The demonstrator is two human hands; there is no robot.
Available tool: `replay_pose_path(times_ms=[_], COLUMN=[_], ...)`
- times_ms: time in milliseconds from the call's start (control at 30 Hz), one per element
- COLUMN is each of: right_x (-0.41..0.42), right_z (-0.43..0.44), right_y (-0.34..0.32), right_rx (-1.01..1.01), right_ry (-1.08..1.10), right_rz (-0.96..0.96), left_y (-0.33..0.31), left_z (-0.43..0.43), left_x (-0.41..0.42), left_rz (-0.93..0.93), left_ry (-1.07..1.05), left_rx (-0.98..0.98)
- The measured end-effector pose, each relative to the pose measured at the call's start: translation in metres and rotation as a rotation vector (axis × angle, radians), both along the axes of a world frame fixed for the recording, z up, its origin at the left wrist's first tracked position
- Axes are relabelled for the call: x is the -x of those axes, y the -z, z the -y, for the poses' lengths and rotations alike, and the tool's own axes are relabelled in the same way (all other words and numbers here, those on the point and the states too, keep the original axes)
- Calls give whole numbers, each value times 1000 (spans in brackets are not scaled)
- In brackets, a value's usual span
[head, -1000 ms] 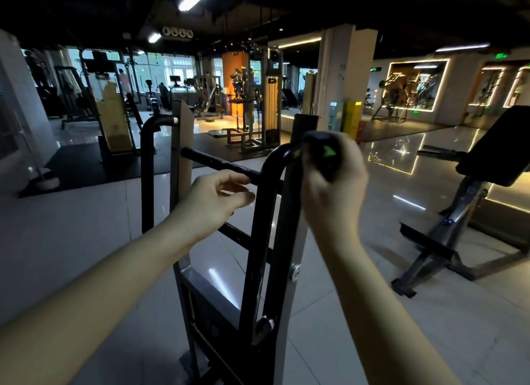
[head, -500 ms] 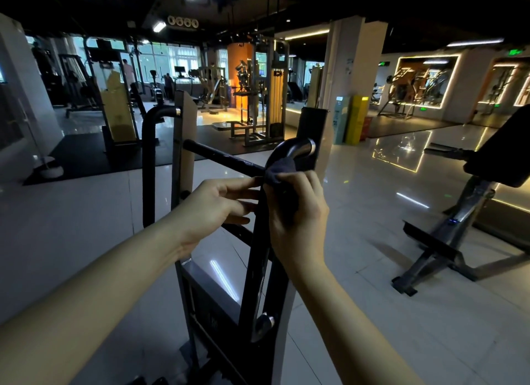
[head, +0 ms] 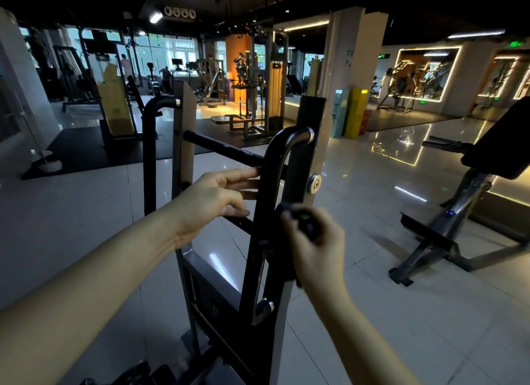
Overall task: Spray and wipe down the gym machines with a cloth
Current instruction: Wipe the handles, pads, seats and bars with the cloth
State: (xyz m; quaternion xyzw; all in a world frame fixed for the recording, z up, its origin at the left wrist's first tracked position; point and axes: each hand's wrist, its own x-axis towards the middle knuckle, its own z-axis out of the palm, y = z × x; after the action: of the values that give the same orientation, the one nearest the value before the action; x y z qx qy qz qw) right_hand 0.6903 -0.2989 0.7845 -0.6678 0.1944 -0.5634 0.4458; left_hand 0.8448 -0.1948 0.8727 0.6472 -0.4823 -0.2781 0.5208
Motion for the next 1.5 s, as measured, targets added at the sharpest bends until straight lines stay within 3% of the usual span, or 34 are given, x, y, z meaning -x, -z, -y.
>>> replay_pose_path(times_ms=[67, 133, 267, 567, 733, 800, 900, 1000, 1100, 1200, 1400, 1500], right_x=[0, -9, -36, -8, 3, 9, 14, 3, -24, -35, -17, -11], right_z=[14, 24, 8, -14, -2, -1, 1, 5, 2, -5, -25, -25], right_y=[-30, -54, -40, 47, 65, 56, 6, -52, -66, -31, 23, -9], right_rx=[-17, 13, 127, 183, 190, 87, -5, 221, 520, 707, 743, 652], right_ry=[92, 105, 94, -15, -74, -73, 58, 186, 335, 370, 205, 217], right_rz=[122, 114, -129, -376, -570, -520, -193, -66, -243, -405, -610, -496], left_y=[2, 3, 5, 16, 17, 17, 16, 13, 12, 15, 21, 18], left_z=[0, 0, -1, 3, 3, 2, 1, 3, 2, -2, -13, -17], left_x=[3, 5, 5, 11, 11, 9, 8, 8, 9, 9, 3, 2], left_rz=[25, 45, 100, 173, 175, 151, 118, 70, 14, -67, -57, -44], left_ry=[-4, -18, -32, -88, -88, -84, -62, -44, -67, -119, -149, -149], left_rx=[12, 19, 14, 50, 61, 59, 56, 62, 74, 99, 60, 59])
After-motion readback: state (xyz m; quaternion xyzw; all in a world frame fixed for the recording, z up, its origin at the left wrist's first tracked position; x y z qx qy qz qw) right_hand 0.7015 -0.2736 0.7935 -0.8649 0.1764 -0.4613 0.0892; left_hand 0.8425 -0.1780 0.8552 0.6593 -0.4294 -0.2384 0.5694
